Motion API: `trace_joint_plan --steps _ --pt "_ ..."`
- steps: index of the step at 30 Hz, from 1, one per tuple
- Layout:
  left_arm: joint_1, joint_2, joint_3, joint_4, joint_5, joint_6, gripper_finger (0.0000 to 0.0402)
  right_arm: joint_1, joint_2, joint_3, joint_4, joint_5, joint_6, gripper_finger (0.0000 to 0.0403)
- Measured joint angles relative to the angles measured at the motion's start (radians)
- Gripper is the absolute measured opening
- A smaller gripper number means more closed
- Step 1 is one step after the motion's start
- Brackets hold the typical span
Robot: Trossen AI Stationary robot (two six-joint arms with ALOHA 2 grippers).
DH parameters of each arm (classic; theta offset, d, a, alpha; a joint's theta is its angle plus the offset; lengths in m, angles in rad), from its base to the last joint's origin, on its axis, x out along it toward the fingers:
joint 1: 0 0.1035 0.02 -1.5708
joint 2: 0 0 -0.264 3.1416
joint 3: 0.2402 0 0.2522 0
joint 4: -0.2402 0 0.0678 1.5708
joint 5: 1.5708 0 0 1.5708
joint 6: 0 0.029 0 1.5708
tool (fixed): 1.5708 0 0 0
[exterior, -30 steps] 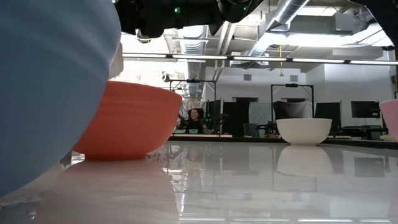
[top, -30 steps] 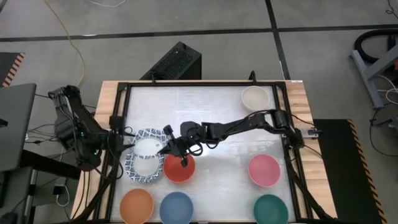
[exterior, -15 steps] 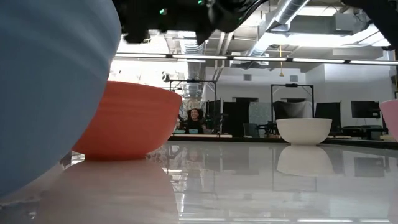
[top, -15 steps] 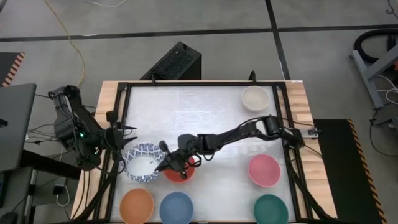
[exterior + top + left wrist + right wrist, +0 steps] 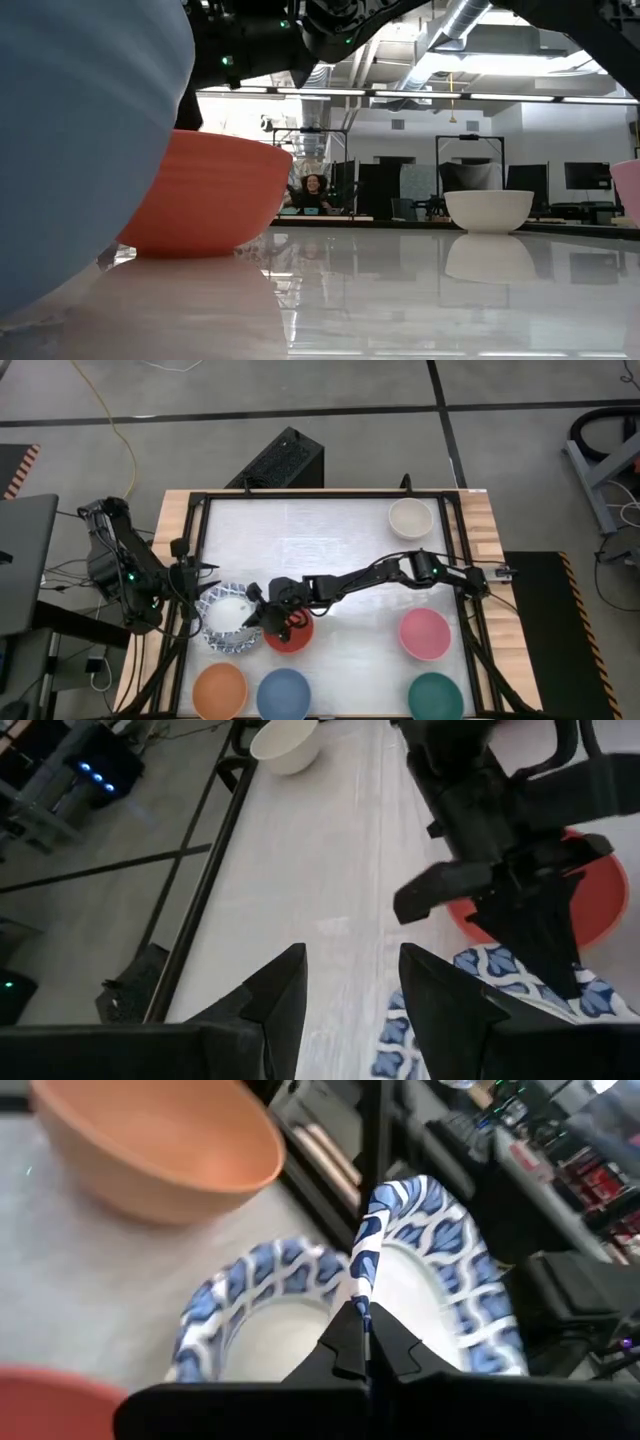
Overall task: Nest bowls inside each other
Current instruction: Stack the blue patterned bowl into the blue patterned bowl
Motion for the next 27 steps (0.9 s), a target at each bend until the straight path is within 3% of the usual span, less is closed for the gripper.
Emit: trace_joint_plan --steps 16,27 --pt "0.0 0.0 0.0 -0.01 -0.011 0.002 0.0151 0.018 -0.011 -0.001 -0.113 0.103 -0.044 0.0009" --pt "0.0 0.0 0.0 -0.009 -0.014 0.008 0.0151 0.018 -0.011 -0.001 -0.119 0.1 0.017 0.0066"
